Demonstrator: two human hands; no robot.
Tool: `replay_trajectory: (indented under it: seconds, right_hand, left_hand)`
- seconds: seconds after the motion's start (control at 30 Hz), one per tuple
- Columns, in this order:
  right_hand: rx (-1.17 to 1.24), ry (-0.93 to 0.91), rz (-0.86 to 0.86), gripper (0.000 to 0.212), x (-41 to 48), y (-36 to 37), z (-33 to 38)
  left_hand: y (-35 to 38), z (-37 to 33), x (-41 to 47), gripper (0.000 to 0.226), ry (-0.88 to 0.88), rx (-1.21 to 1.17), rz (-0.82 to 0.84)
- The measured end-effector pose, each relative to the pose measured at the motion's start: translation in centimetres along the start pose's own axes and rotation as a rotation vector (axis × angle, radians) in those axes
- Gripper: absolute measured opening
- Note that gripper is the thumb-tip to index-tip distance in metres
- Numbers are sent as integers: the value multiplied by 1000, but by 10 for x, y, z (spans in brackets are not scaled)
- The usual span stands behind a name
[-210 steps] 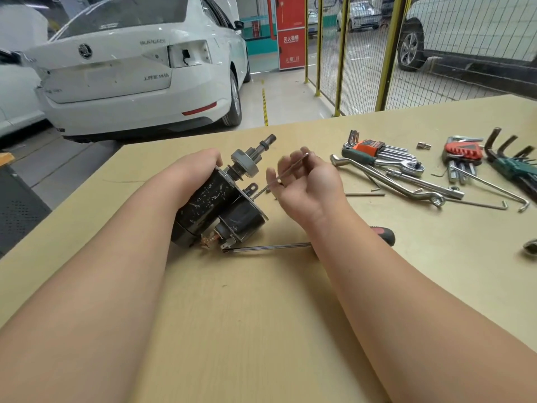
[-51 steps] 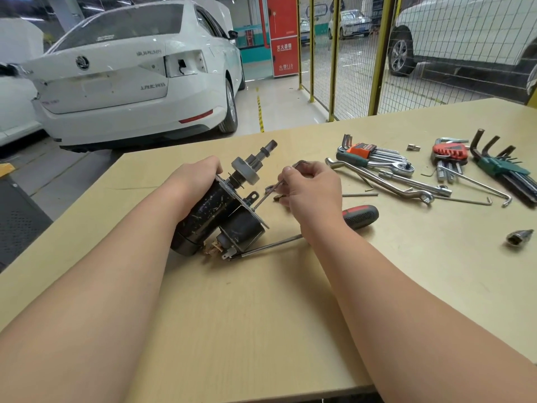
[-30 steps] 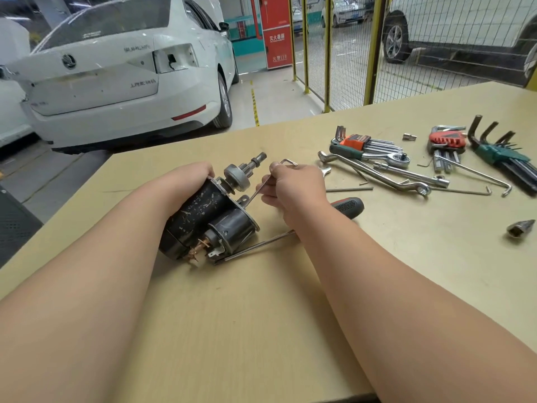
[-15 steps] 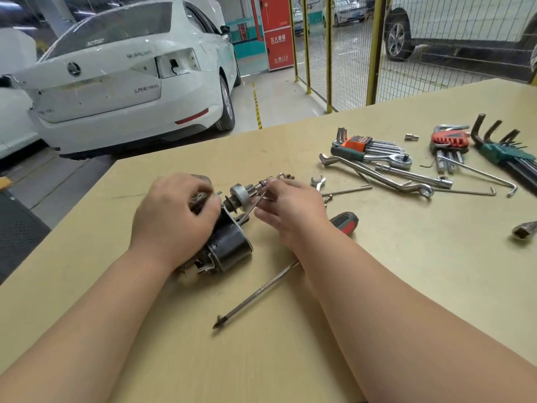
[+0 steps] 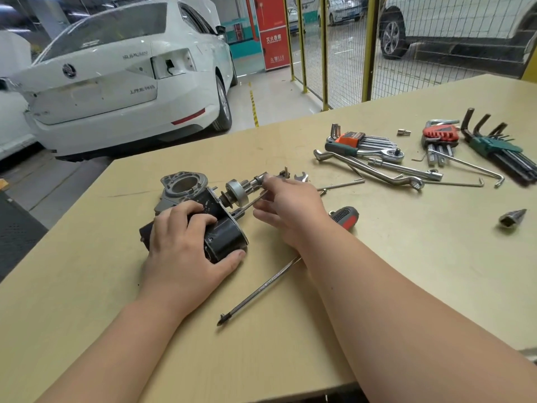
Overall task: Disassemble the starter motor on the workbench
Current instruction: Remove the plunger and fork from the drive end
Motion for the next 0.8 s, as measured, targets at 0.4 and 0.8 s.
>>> replay_trajectory:
  seconds: [0.4, 0.8]
  right_hand:
    - [-129, -26, 67, 17, 1, -3, 4]
    - [59, 96, 49, 20, 5, 2, -14]
  left_hand:
    - [-2, 1, -2, 63, 8, -68, -20]
    - [-1, 4, -2, 66, 20, -140, -28]
Point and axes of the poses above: each hand's wrist, its own x-axis towards the middle knuckle, its own y-axis out of the palm, z = x × y, the point moved 7 cm from there along x, towards the middle knuckle, and after that the axes turned 12 degrees about z, right-handed, at the moved point
